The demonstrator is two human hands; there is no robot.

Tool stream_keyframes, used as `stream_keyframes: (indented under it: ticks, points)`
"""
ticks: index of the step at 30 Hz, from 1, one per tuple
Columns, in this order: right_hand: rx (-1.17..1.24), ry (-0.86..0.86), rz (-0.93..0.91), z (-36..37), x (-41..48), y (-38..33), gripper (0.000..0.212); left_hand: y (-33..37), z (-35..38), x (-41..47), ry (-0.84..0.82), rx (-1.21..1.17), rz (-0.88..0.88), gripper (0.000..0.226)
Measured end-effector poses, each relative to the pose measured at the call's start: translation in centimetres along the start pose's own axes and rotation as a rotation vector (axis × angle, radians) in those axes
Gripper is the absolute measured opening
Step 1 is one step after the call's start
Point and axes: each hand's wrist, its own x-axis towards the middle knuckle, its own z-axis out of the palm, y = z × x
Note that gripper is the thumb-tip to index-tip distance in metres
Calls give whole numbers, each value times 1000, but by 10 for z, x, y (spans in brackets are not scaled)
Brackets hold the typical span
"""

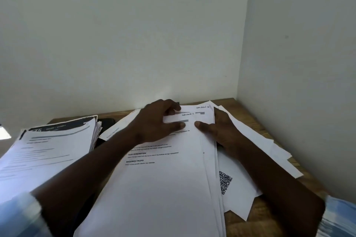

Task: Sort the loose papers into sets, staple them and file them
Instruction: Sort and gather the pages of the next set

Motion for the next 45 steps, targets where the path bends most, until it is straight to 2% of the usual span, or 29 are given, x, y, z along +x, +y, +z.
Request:
stream_keyframes:
  ticks: [2,4,8,10,13,16,20,25,29,31,33,37,43,45]
  points:
    - [-26,22,12,0,1,1,37,-4,15,4,58,-24,-7,44]
    - [-47,29,29,0,3,4,42,-10,24,5,118,-162,-48,33]
    - [-91,82,50,2,7,7,28,-21,29,6,168,-434,-84,14]
    - [-124,88,32,3,6,7,26,-28,28,7,162,-504,-88,15]
    - [-168,104,15,6,4,5,34,-30,28,6,74,-487,-65,28]
    - [-257,137,-29,6,2,4,40,-29,32,5,7,-442,-17,22]
    - [-334,188,-90,7,0,2,28,-31,29,3,38,-487,35,16]
    - [-461,223,-133,12,-1,3,52,-33,23,-3,32,-536,68,9]
    - [-463,220,-171,12,-5,2,67,-39,24,-2,-10,-745,-48,15]
    - [-454,198,-195,12,-5,3,73,-41,25,-1,-36,-712,-42,9]
    - [-447,187,-219,11,-3,5,75,-42,28,-1,-42,-575,4,15]
    - [-437,200,-208,10,-3,5,68,-35,34,-1,-52,-438,20,24]
    - [-384,287,-145,8,0,6,42,-30,27,0,71,-503,71,37]
    - [-377,315,-154,8,0,6,34,-33,27,0,126,-485,21,36]
